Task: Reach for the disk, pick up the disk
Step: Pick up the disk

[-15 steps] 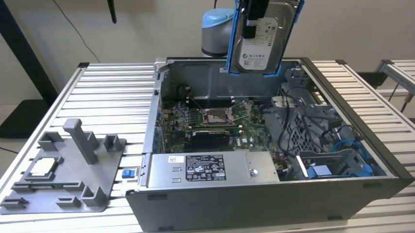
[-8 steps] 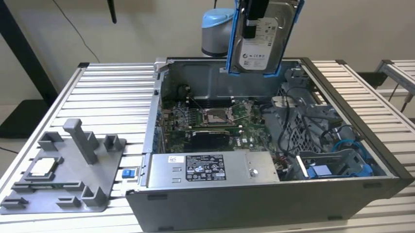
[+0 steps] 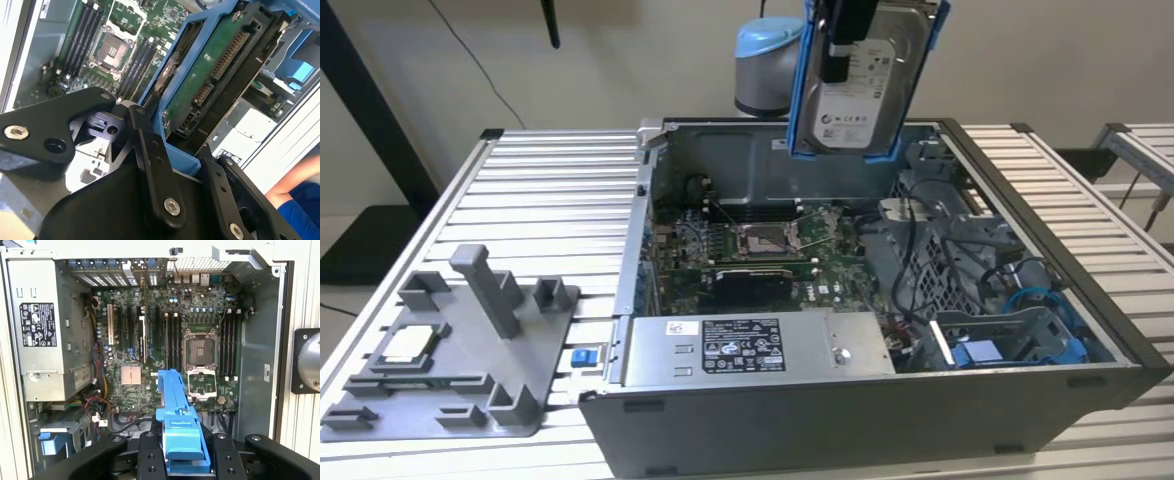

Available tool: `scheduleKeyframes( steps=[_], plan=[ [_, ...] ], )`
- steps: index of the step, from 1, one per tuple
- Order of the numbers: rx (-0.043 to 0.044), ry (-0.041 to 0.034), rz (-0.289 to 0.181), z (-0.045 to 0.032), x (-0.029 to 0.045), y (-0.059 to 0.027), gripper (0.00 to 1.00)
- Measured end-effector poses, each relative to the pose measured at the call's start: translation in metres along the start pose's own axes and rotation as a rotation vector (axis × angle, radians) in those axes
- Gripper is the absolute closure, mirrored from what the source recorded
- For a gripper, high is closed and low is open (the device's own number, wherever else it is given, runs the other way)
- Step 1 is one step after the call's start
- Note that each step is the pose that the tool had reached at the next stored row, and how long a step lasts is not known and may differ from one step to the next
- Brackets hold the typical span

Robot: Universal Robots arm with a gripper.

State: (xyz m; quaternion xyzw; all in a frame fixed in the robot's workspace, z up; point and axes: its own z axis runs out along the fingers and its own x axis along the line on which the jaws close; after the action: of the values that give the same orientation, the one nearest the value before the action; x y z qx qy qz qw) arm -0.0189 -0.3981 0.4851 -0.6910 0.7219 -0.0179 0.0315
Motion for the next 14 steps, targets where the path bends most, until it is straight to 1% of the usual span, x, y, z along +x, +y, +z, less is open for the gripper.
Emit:
scheduleKeyframes(
  steps=[14],
  plan=[
    [-0.0007,0.0,0.0,-0.0003,0.0243,-0.0012,1.0]
  ],
)
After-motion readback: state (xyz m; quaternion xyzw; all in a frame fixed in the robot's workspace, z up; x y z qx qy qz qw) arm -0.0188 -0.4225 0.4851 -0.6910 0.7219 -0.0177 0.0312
